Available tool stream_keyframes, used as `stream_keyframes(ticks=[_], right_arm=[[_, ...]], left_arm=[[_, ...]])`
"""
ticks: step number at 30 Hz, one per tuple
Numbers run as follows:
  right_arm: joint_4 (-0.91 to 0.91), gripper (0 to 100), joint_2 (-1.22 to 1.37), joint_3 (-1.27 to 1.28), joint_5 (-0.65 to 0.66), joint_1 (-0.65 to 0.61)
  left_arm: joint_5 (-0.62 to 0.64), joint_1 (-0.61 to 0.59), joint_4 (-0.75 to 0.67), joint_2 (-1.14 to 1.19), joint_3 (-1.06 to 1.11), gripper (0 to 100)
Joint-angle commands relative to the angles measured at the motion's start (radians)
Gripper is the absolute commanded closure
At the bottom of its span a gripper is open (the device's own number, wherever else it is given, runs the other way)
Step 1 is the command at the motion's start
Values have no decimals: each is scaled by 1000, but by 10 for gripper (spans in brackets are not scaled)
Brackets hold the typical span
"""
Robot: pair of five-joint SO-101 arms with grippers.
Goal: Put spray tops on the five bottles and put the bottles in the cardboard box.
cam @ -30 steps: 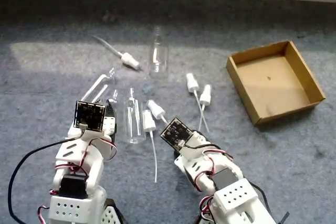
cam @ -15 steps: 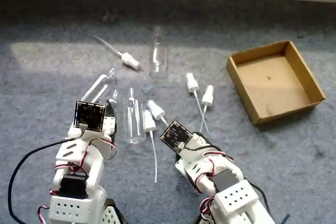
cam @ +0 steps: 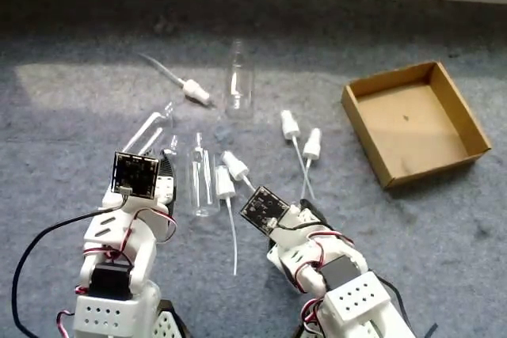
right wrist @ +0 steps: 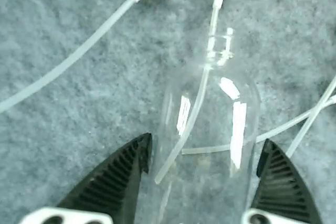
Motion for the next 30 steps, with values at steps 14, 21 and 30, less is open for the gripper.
stream_keyframes(ticks=[14,21,30], right_arm=[[271,721,2,-294,58,-1],[409,721,28,-524,54,-1],[539,721,394,-837,-29,19]], left_arm=[[-9,-8,-12,-2,-5,995],[-9,-8,-12,-2,-5,995],[-9,-8,-12,-2,-5,995]])
